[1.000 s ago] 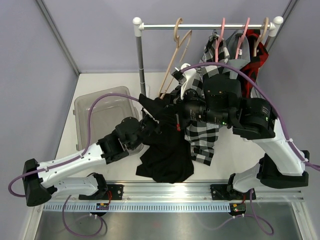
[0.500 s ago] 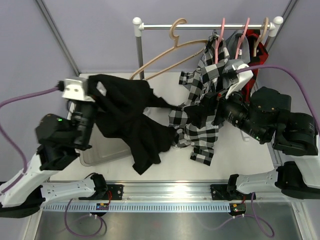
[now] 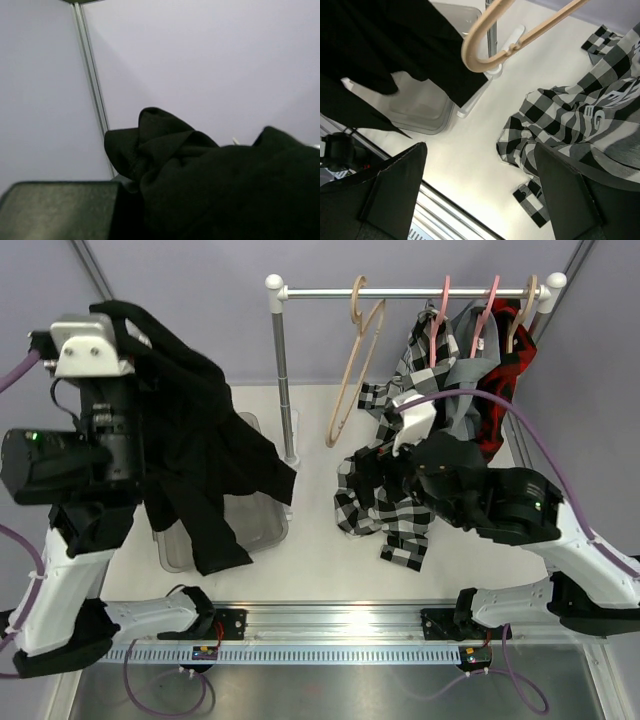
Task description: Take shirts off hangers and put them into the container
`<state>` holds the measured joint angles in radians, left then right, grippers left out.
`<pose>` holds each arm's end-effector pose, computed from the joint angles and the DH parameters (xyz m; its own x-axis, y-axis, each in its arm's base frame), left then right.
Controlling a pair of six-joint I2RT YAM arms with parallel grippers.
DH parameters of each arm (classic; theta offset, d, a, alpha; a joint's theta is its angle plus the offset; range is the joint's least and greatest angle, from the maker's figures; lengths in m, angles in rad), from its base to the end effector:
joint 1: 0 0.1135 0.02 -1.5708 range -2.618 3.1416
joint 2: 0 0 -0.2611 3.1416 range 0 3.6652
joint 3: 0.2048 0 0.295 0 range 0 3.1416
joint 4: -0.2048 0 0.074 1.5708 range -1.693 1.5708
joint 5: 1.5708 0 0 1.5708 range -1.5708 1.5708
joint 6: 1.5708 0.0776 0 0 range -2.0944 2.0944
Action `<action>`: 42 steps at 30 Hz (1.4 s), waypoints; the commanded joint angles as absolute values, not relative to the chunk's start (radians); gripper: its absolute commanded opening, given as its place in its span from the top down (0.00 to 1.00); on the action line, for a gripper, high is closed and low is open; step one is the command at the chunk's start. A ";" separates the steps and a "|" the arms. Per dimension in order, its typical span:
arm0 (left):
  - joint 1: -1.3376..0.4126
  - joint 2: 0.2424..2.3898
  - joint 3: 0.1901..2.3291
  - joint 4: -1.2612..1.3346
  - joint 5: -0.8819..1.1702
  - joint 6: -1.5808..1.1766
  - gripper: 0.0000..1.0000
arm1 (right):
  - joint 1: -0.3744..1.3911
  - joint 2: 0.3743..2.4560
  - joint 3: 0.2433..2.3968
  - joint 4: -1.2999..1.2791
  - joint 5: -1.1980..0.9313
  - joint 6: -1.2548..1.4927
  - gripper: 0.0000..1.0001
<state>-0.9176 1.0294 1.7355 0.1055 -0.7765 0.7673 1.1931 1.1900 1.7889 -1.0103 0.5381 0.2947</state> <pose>0.1376 -0.0903 0.6642 0.5071 0.1522 -0.8483 -0.1093 0.9877 0.1119 0.1316 0.2238 0.5120 -0.3226 -0.1369 -0.9366 -0.5551 0.8288 0.0701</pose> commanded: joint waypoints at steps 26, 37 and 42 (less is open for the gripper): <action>-0.097 1.367 2.278 -0.233 -0.183 0.195 1.00 | 1.198 1.253 1.769 -0.968 0.597 0.216 0.01; -0.095 1.184 1.909 -0.244 -0.154 0.065 1.00 | 1.198 1.213 1.744 -0.963 0.601 0.230 0.00; -0.094 1.114 1.821 -0.345 -0.079 -0.050 1.00 | 1.200 1.197 1.718 -0.957 0.597 0.245 0.01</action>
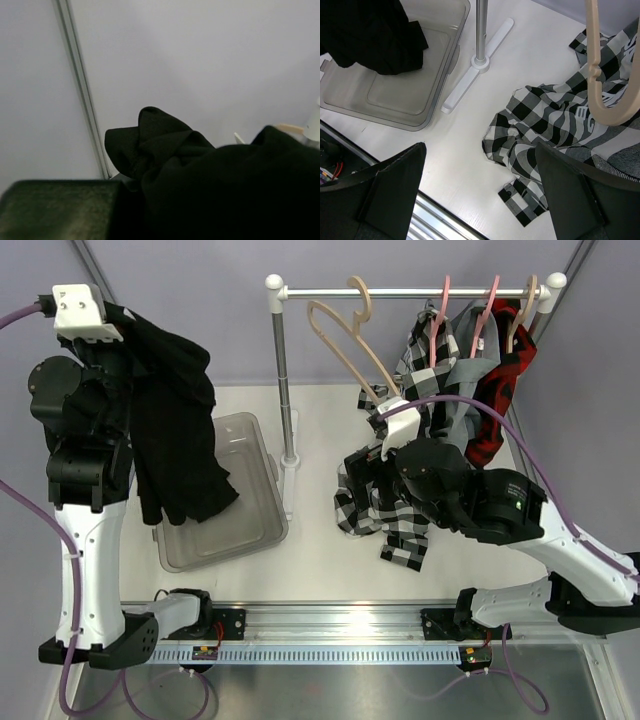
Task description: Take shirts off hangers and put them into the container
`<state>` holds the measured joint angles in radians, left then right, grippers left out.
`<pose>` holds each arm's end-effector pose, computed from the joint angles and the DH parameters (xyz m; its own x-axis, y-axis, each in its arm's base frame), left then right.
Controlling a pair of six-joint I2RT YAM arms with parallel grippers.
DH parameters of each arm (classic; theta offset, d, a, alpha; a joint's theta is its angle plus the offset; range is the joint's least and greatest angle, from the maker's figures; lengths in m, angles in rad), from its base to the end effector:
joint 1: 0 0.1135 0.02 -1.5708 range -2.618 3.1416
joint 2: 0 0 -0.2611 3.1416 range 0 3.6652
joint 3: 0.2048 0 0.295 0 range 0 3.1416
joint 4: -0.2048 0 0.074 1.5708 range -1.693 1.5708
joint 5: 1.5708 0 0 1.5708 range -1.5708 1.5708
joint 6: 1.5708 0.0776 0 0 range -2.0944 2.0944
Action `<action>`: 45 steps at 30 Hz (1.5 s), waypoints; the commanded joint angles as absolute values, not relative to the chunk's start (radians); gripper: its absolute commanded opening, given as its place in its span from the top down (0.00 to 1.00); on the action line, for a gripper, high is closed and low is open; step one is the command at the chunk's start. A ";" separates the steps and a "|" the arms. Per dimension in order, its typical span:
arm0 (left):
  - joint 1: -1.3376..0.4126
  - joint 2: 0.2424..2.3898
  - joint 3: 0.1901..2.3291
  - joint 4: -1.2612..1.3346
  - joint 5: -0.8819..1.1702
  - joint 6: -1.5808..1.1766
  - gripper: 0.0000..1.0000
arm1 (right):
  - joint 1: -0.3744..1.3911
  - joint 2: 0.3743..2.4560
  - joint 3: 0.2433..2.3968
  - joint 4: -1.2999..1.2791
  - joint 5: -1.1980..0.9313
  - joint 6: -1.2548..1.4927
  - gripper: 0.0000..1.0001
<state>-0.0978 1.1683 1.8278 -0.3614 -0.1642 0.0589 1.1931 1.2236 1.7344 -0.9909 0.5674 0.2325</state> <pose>0.2532 -0.0121 0.6223 0.2883 0.0301 -0.9571 -0.0763 0.9971 0.0084 0.1411 0.2425 0.4882 -0.3059 -0.2440 -0.9203 -0.5525 0.8327 -0.0372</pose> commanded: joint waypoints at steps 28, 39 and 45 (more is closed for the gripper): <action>-0.058 1.003 0.885 -0.477 -0.213 -0.636 1.00 | 0.678 1.348 2.094 -1.034 0.583 0.098 0.01; 0.032 0.970 0.667 -0.404 -0.083 -0.842 1.00 | 0.592 1.413 2.013 -0.937 0.483 0.150 0.11; 0.032 0.940 0.698 -0.402 -0.051 -0.809 0.27 | 0.592 1.407 1.947 -0.887 0.546 0.134 0.78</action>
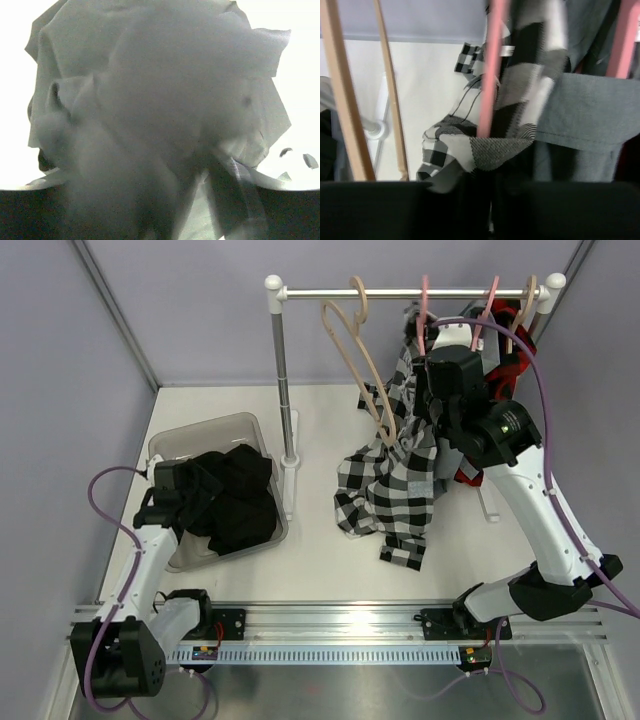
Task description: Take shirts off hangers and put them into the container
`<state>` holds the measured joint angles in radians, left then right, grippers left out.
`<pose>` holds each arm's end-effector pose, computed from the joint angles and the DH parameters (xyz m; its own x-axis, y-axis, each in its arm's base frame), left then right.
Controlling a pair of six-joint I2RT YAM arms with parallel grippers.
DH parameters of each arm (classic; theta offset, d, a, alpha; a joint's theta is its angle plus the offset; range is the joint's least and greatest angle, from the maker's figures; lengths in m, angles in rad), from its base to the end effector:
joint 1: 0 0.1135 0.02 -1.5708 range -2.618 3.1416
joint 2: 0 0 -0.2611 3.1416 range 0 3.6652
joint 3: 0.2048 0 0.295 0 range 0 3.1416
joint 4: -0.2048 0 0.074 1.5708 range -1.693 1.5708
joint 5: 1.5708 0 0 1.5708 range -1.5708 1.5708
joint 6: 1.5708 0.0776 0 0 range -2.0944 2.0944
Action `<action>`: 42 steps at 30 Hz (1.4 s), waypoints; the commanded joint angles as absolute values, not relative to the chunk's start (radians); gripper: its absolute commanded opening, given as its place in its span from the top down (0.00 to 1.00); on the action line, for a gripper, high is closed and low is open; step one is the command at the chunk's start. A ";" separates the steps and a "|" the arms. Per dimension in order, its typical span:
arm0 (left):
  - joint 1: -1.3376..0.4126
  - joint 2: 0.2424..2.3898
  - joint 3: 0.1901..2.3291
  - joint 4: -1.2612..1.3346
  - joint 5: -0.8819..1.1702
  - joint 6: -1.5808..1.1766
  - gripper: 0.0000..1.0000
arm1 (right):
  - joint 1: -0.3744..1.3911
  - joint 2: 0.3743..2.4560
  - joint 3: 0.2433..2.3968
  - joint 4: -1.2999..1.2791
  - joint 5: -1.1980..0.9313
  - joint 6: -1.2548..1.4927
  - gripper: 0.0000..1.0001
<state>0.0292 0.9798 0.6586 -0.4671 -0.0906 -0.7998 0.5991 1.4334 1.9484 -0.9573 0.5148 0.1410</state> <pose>0.2739 0.0150 0.1888 -0.4274 -0.7271 -0.5373 -0.5731 0.6776 -0.4610 0.2974 0.1568 0.5060 -0.3673 -0.1027 -0.9244 -0.0724 0.9940 -0.0816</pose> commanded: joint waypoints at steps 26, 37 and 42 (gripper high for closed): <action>-0.632 0.761 1.134 -0.580 -0.622 -0.454 0.02 | 0.589 1.302 2.143 -0.908 0.491 0.037 1.00; -0.638 1.067 1.079 -0.516 -0.320 -0.276 0.01 | 0.591 1.240 2.048 -0.905 0.330 0.115 1.00; -0.638 1.268 1.066 -0.425 -0.365 -0.259 0.01 | 0.591 1.178 2.025 -0.928 0.298 0.130 1.00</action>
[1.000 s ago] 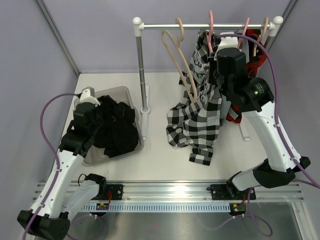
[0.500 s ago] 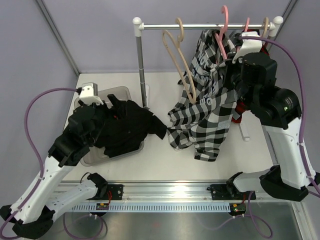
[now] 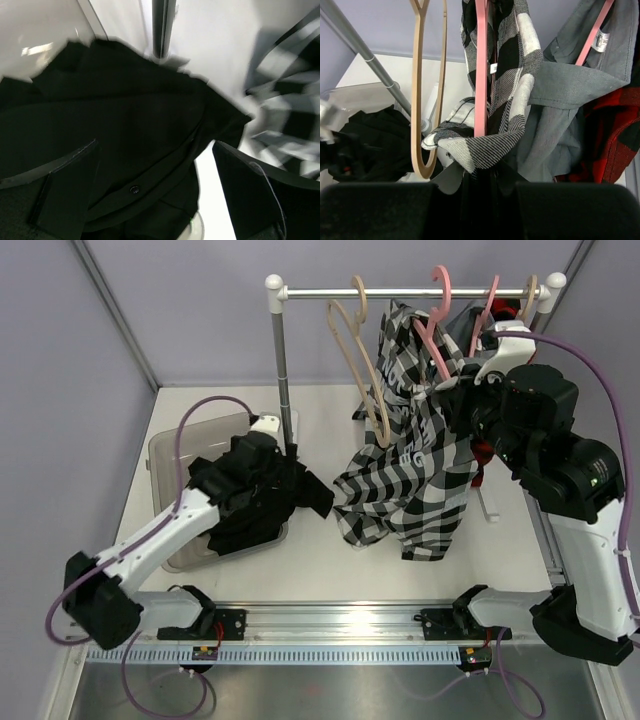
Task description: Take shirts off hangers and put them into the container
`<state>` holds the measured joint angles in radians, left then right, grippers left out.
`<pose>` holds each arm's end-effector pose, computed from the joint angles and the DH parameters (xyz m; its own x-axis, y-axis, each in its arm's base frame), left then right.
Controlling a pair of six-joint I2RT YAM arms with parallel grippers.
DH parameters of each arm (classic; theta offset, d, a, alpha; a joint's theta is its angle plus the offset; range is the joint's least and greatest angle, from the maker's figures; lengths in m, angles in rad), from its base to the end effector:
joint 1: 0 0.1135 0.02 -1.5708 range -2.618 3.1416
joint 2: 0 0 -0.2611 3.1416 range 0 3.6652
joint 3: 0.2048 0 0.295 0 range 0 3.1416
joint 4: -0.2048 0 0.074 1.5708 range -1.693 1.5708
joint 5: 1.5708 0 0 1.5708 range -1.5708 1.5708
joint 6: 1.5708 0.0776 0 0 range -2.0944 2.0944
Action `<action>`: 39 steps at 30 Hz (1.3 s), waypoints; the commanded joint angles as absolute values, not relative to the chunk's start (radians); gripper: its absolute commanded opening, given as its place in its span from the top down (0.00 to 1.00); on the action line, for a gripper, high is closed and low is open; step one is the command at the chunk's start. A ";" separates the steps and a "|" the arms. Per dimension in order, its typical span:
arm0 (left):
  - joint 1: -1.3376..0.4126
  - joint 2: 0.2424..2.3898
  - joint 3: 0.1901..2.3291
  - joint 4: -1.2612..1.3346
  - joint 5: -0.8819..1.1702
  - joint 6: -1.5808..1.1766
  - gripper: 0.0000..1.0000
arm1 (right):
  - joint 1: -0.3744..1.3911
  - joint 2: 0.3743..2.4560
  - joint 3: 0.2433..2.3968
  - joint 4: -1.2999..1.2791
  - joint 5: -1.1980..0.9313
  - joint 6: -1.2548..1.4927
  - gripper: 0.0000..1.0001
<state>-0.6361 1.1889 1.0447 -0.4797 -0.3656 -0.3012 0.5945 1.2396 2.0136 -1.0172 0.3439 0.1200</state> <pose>0.2868 -0.1773 0.2881 -0.5441 0.0574 -0.8370 0.1675 0.9850 -0.0413 0.2155 0.1141 0.5698 -0.2287 -0.0186 -0.9733 -0.2305 0.9724 0.0356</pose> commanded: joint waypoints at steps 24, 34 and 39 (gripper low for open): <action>-0.647 1.652 1.256 -0.512 -0.581 -0.291 1.00 | 0.592 0.980 1.908 -0.985 0.250 0.179 1.00; -0.640 1.266 1.195 -0.385 -0.673 -0.219 1.00 | 0.592 0.973 1.890 -0.986 0.249 0.176 1.00; -0.557 1.184 1.305 -0.505 -0.752 -0.232 1.00 | 0.592 0.971 1.887 -0.985 0.230 0.178 1.00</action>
